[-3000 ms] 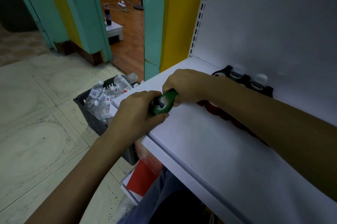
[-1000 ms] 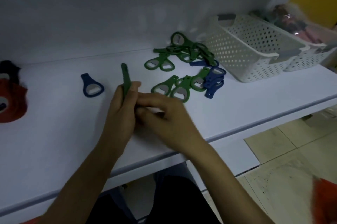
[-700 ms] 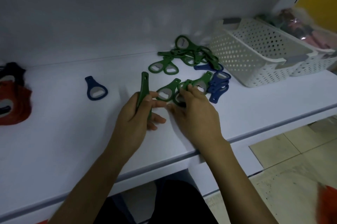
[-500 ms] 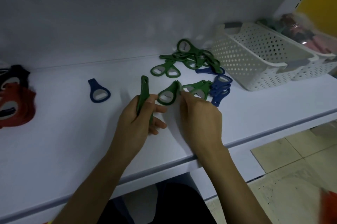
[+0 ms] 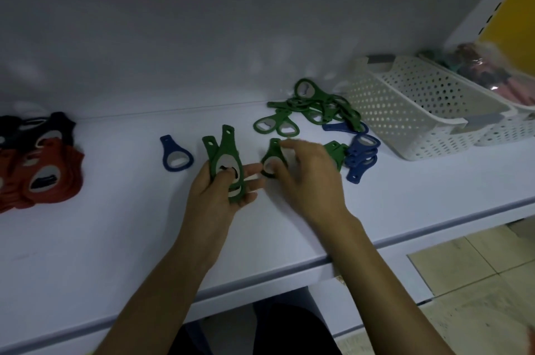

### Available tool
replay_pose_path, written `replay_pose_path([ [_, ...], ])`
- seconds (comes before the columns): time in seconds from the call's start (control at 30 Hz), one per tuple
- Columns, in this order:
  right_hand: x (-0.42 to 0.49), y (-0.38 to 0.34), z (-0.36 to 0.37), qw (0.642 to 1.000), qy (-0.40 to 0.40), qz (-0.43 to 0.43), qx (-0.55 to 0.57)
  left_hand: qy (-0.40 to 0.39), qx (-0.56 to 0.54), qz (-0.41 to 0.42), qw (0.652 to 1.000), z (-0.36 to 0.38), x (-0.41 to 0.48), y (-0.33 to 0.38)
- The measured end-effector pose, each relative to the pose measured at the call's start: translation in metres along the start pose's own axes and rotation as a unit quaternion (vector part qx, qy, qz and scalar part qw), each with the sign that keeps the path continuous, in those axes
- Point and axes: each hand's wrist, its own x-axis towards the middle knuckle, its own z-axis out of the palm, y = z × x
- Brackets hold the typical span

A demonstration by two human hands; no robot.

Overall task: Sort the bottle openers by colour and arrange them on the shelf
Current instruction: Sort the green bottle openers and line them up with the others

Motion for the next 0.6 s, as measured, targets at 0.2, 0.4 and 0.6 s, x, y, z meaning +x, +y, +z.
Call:
replay_pose_path([
  [0.2, -0.006, -0.01, 0.005, 0.968, 0.001, -0.076, -0.241, -0.005, -0.019, 0.004, 1.0, 0.0, 0.001, -0.002],
  [0.4, -0.009, -0.016, -0.001, 0.98, 0.17, -0.047, -0.096, 0.024, -0.079, -0.053, 0.995, 0.0, 0.008, -0.003],
  [0.6, -0.018, -0.02, 0.001, 0.968, -0.028, -0.242, 0.054, -0.011, -0.044, -0.049, 0.998, -0.003, 0.009, -0.001],
])
